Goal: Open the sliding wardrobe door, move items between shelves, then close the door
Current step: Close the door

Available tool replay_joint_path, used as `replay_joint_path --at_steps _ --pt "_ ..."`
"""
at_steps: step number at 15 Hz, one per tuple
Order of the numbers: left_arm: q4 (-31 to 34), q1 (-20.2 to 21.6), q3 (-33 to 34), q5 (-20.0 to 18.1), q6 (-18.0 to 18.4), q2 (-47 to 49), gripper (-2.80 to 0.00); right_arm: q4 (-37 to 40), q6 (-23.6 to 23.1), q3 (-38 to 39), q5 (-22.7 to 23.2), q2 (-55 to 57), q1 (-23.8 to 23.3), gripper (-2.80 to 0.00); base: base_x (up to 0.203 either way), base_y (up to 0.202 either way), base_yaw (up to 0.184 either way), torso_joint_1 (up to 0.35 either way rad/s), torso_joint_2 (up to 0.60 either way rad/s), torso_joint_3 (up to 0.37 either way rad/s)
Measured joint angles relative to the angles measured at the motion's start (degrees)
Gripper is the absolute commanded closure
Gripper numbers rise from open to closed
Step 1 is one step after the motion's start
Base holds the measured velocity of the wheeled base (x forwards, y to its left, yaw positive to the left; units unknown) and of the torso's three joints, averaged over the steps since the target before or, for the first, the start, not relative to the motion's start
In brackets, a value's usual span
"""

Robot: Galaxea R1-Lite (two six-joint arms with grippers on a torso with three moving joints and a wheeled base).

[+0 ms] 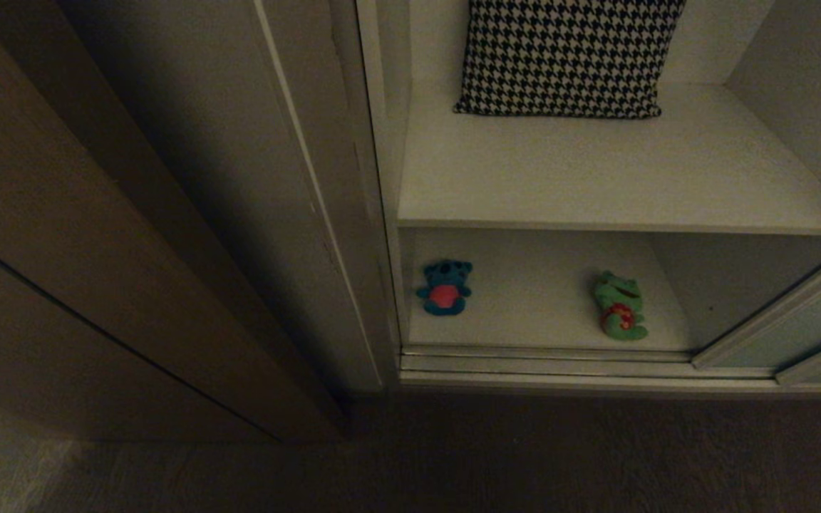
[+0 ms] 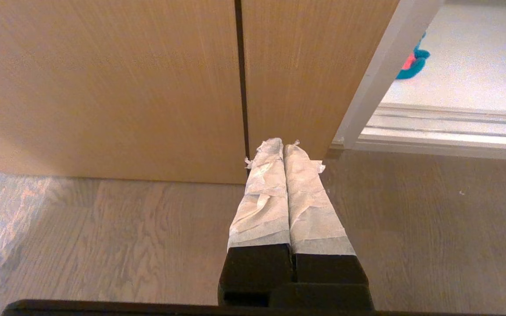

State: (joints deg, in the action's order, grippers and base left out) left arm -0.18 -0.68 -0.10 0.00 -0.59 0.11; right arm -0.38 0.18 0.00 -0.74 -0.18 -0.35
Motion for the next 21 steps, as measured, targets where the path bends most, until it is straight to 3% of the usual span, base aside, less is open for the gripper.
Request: replay_joint_path --at_steps 7,21 --pt "0.1 0.0 0.0 0.0 0.0 0.0 0.0 0.0 0.0 0.0 0.0 0.0 0.0 0.0 -0.001 -0.012 0.001 0.0 0.0 0.0" --pt "0.0 0.0 0.0 0.0 0.0 0.0 0.0 0.0 0.0 0.0 0.0 0.1 0.0 0.0 0.0 -0.194 0.002 0.001 0.0 0.003"
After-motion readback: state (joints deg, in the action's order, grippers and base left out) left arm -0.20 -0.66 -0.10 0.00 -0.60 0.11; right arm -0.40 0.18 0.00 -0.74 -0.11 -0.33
